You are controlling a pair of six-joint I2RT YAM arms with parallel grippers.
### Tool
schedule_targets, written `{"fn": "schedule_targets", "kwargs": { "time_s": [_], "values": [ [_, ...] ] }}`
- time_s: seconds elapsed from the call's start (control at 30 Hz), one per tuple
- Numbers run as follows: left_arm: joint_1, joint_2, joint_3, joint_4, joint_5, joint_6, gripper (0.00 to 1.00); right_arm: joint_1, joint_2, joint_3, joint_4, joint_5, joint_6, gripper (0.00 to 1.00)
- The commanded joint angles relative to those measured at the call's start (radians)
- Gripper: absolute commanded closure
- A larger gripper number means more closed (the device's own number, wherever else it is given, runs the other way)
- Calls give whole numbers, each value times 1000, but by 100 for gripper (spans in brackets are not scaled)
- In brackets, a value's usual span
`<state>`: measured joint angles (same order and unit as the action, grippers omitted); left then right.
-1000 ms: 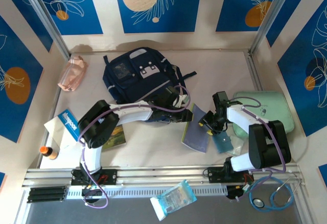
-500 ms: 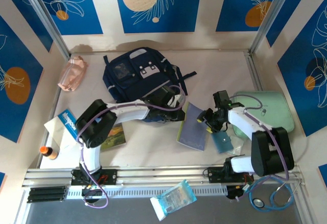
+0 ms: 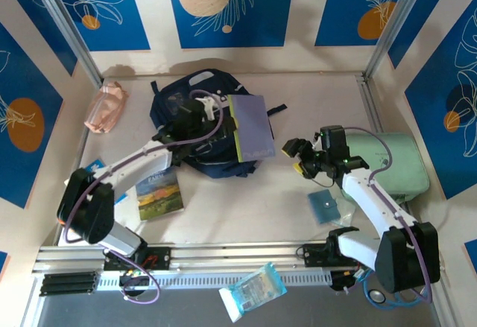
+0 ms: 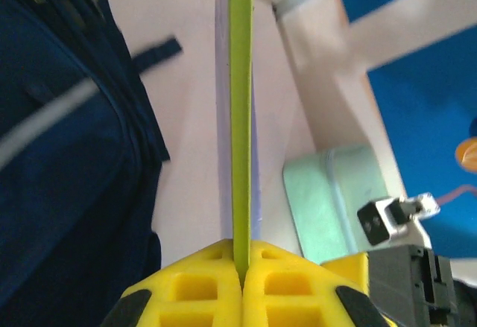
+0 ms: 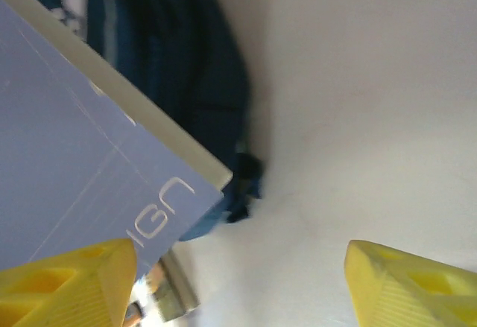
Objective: Pack books, pencil case, and school supplies into a backpack
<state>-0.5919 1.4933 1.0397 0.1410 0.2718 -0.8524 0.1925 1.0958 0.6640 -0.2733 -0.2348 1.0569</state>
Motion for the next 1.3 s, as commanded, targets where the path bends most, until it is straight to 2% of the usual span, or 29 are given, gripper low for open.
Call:
{"fn": "schedule_targets", "kwargs": {
  "time_s": [0.0, 0.1, 0.3, 0.43, 0.5, 0.9, 1.27],
  "values": [
    [3, -53, -43, 194, -156, -103, 100, 26, -9, -61, 370, -135, 219, 24],
    [3, -59, -43, 257, -203, -166, 100, 61, 19, -55, 545, -119, 305, 22],
    [4, -47, -55, 395, -256, -300, 100, 133, 154, 19, 725, -144, 400, 18],
    [3, -44, -56, 434, -272, -353, 100, 165, 251, 42, 837, -155, 452, 18],
    [3, -45, -61, 438, -272, -368, 100, 175, 289, 54, 904, -161, 460, 21],
    [1, -74, -132, 467, -275, -440, 100, 232, 416, 108, 1030, -139, 468, 29],
    [3, -102, -170, 454, -302, -444, 100, 220, 395, 37, 1115, -77, 501, 36]
  ]
}}
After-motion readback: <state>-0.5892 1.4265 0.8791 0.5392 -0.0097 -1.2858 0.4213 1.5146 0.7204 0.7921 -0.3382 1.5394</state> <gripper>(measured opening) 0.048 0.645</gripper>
